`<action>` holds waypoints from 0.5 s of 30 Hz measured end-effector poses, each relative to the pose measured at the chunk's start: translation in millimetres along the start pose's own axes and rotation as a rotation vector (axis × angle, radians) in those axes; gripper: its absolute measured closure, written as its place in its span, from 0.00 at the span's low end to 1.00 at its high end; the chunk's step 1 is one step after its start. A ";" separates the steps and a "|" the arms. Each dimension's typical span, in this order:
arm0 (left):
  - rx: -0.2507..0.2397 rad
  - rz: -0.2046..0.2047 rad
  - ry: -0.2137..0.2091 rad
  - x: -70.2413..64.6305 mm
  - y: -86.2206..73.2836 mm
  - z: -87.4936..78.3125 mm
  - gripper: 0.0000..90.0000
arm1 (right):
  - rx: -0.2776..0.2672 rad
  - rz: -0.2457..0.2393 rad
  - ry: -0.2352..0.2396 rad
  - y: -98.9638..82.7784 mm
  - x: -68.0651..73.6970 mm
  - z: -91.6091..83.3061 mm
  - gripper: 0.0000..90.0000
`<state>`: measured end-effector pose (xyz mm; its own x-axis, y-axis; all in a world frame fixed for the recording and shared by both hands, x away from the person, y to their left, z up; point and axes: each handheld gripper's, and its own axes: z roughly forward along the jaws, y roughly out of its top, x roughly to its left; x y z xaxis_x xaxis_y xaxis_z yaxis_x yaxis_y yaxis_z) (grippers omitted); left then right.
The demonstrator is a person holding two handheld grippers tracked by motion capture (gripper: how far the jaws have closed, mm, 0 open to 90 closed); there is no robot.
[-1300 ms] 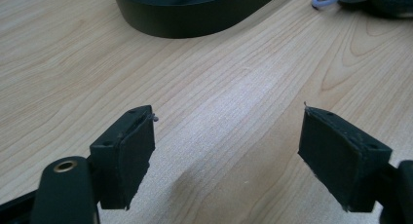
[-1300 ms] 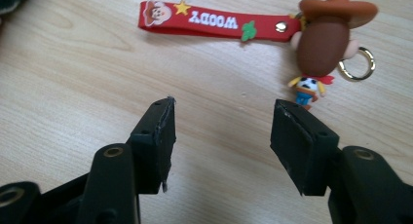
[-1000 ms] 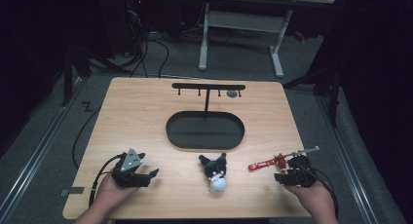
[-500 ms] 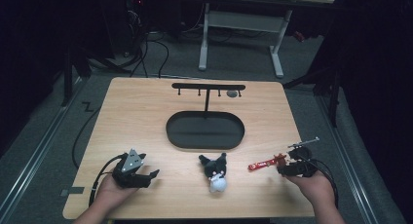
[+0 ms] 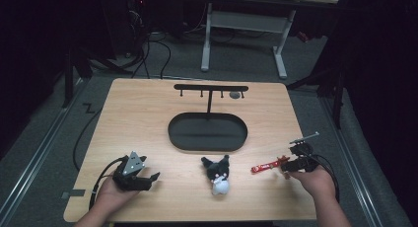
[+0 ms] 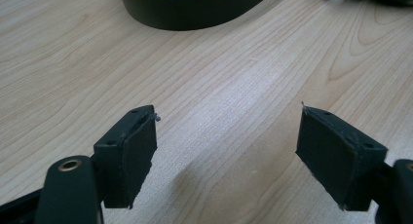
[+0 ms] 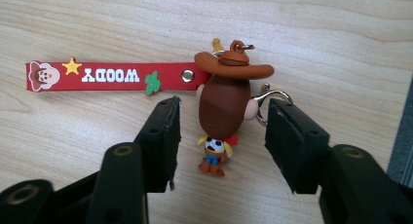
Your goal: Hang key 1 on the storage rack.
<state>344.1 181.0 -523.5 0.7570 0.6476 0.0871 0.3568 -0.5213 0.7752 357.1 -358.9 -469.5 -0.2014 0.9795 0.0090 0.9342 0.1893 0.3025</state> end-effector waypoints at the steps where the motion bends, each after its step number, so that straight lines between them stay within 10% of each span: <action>1: 0.001 -0.002 -0.002 0.5 0.2 0.0 0.25 | 0.010 -0.003 -0.003 0.9 -0.6 1.2 0.55; 15: 0.008 0.019 -0.010 -2.0 -0.1 0.6 0.26 | 0.056 0.018 0.000 11.4 -3.1 17.9 0.64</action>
<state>342.8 179.4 -524.1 0.7691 0.6320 0.0952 0.3468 -0.5378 0.7685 373.7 -358.5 -483.2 -0.1844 0.9827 0.0145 0.9528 0.1751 0.2481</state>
